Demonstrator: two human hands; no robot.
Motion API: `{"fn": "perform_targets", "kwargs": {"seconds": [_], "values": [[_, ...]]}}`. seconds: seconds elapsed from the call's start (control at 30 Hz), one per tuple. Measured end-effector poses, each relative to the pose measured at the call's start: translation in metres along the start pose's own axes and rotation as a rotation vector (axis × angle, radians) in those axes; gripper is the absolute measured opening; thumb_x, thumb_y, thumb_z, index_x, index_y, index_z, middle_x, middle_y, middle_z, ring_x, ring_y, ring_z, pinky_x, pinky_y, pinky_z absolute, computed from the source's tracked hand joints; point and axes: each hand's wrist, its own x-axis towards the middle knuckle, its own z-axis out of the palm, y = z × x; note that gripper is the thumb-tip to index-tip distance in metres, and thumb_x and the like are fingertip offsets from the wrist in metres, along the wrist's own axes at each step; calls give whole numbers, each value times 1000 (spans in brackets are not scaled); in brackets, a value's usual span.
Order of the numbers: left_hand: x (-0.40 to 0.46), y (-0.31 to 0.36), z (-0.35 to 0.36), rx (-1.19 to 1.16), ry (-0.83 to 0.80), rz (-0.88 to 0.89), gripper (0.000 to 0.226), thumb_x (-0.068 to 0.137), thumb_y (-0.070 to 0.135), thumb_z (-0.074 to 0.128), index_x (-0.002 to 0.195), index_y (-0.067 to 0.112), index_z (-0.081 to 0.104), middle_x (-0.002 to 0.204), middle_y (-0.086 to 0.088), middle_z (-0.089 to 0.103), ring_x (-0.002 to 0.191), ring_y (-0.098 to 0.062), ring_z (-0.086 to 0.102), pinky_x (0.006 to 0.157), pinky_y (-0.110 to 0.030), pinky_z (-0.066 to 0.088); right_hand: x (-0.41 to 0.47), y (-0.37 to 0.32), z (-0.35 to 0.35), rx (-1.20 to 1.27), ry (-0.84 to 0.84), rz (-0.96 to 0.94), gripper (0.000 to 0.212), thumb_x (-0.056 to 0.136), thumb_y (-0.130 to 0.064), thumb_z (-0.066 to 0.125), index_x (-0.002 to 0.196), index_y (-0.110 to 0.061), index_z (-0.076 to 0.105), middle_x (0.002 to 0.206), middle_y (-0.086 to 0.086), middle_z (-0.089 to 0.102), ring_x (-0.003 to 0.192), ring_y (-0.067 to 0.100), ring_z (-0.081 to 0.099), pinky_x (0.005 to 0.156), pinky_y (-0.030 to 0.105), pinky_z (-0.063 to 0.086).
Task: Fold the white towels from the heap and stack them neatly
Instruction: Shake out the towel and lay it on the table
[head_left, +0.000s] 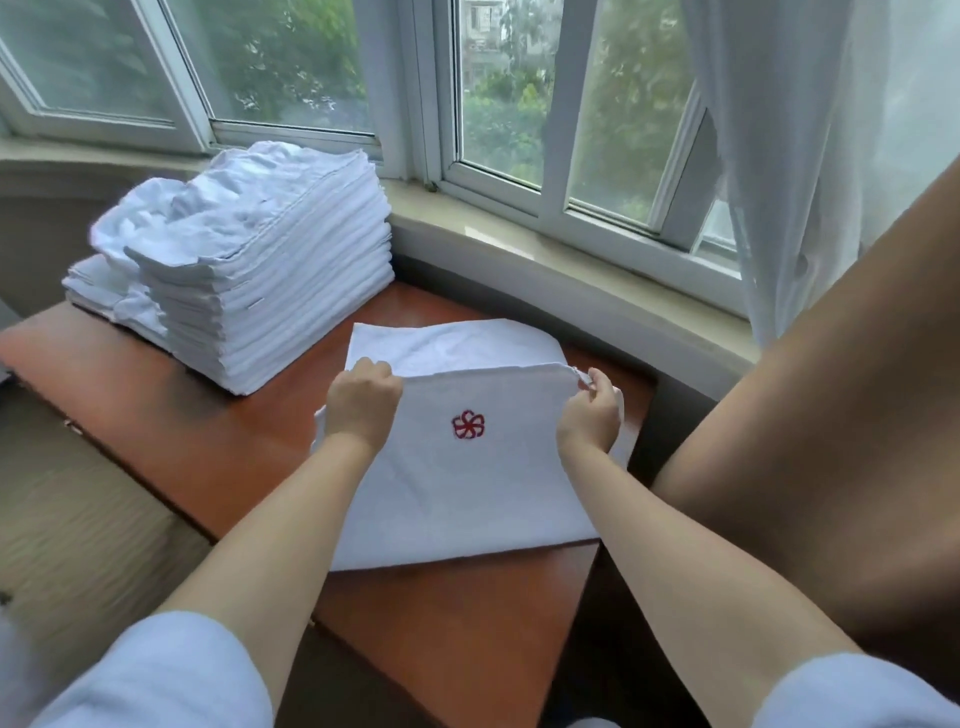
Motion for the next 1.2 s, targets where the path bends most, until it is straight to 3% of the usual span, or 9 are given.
{"fn": "perform_targets", "kwargs": {"seconds": [0.17,0.47,0.53,0.63,0.7,0.8,0.97,1.03,1.2], "values": [[53,-19,34,91,112,-40,27,46,-19,77,52,2,60,50,-11,53,43,-26,49,44,-25,37,44,-9,45,1,21,-3,45,101,-9,32,142,-21,46,137,0,55,125,20,50,91,19,34],[159,-49,129,281,66,-125,26,50,-15,67,55,8,58,57,-6,52,51,-24,50,59,-30,48,149,-12,149,-54,-51,46,54,93,-3,33,142,-21,46,136,0,57,124,20,52,90,17,32],[175,-50,159,350,-10,-122,19,59,-7,67,65,10,63,67,-4,56,62,-22,55,73,-35,53,167,4,171,-90,-118,33,56,94,-3,33,145,-23,41,142,0,52,128,21,48,96,21,35],[182,-48,207,340,-330,-217,36,87,9,47,121,9,58,125,-9,53,120,-26,47,112,-54,26,186,34,199,-196,-279,-19,60,98,-7,39,152,-31,26,156,-3,31,140,21,35,108,25,34],[178,-41,236,338,-482,-285,55,92,14,38,146,6,33,157,-14,19,146,-30,12,115,-59,8,192,56,210,-402,-425,-111,65,99,-14,45,154,-33,15,163,-6,8,148,17,13,109,22,21],[163,-29,264,90,-496,-424,60,95,11,29,153,14,16,162,-8,2,149,-25,-4,116,-57,0,190,85,215,-898,-527,-376,55,103,-32,35,154,-32,15,164,-2,-2,150,19,-4,116,28,1],[133,-23,264,-220,-222,-388,46,98,23,42,143,15,45,156,-6,32,146,-24,22,117,-51,6,176,95,216,-1073,-473,-484,55,103,-42,18,155,-32,3,163,1,-10,150,21,-11,110,29,-15],[112,-18,256,-266,-305,-354,49,100,34,34,146,19,41,158,-2,27,148,-22,15,119,-50,4,167,94,206,-1127,-487,-473,57,103,-46,15,155,-31,0,162,2,-14,149,22,-14,110,32,-20],[53,2,233,-254,-548,-365,62,98,56,15,154,34,-1,162,5,-13,148,-19,-18,116,-51,-12,116,105,155,-1148,-689,-494,60,100,-54,12,153,-35,-11,160,0,-24,145,19,-26,112,38,-23]]}}
